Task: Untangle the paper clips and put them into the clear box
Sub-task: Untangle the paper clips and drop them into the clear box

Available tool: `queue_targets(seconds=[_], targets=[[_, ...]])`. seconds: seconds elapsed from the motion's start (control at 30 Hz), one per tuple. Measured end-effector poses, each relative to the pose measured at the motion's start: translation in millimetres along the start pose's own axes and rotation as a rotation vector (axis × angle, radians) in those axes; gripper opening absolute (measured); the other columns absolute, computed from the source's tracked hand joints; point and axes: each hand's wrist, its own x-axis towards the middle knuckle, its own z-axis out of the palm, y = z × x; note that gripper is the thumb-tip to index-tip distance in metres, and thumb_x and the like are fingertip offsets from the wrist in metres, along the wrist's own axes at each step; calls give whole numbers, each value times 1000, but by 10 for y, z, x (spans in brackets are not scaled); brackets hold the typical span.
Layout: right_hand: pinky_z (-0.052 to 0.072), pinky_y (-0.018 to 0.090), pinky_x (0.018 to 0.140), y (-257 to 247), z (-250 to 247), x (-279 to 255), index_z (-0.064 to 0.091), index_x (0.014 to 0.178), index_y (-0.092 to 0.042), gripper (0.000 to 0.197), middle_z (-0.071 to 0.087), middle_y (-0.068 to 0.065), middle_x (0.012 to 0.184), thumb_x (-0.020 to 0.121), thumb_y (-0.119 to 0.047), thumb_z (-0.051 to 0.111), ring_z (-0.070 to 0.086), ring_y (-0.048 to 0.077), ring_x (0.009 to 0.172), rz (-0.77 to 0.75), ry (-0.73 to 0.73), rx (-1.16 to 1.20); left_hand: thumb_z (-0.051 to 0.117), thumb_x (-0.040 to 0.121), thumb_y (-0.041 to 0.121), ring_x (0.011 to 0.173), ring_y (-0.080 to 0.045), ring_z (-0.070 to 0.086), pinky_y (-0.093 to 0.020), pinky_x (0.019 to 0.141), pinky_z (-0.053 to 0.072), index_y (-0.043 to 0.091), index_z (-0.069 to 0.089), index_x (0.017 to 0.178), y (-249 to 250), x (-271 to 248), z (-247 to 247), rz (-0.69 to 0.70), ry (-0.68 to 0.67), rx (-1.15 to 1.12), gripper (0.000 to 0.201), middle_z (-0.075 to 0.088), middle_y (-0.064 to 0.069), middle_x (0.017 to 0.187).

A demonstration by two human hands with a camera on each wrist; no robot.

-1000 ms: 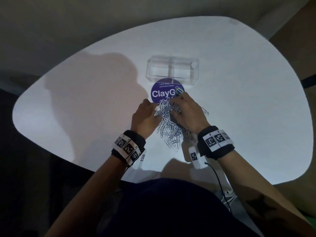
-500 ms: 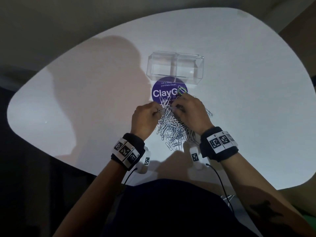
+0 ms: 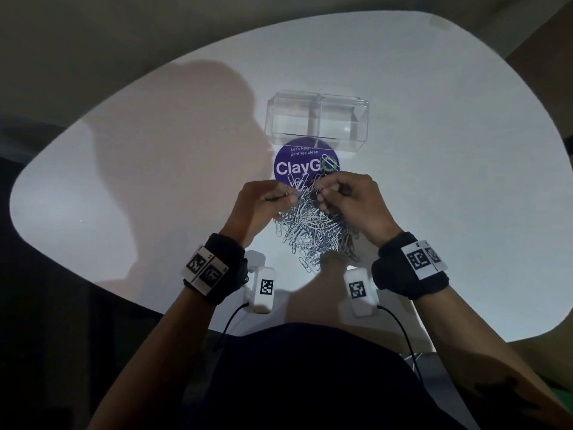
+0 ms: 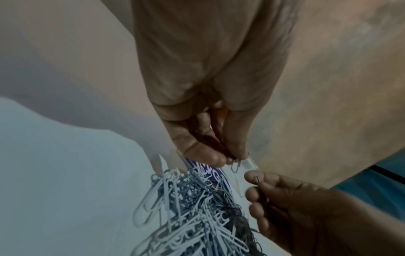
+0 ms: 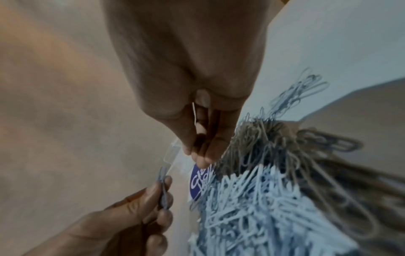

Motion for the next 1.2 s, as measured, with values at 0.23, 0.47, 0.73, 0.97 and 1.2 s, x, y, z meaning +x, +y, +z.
queue_targets(seconds=[0.23,0.47,0.73,0.97,1.2], targets=[[58,32,72,-103,120,-13,68,95,-7,20,68,16,85,101,-17,52,67,24,76,166,-113,363,75,78,5,58,8,56,-6,56,42,3,69,84,220,27,264,120,48,149,9,66,0,71],[56,26,65,-13,64,-20,71,96,0,9,71,15,88,89,3,65,69,22,75,198,14,401,81,74,11,71,10,60,-3,61,42,11,68,98,255,13,374,218,-46,280,27,66,10,78],[42,23,45,8,-72,9,67,90,0,10,58,10,63,92,2,58,52,16,48,293,133,277,72,83,22,87,-22,60,-32,76,48,12,69,105,-22,151,426,257,-1,695,25,61,-6,105],[40,17,46,50,-119,-10,63,65,-13,27,62,-3,59,86,-26,75,53,7,51,207,174,89,74,82,16,71,-13,64,-33,72,54,10,72,81,2,191,388,263,61,520,7,71,1,78],[36,22,55,-22,-106,56,71,76,-12,35,69,2,72,100,-31,53,51,10,54,52,151,-165,77,77,7,65,-19,69,-29,58,57,3,68,81,-56,85,10,61,52,61,11,71,-7,71]])
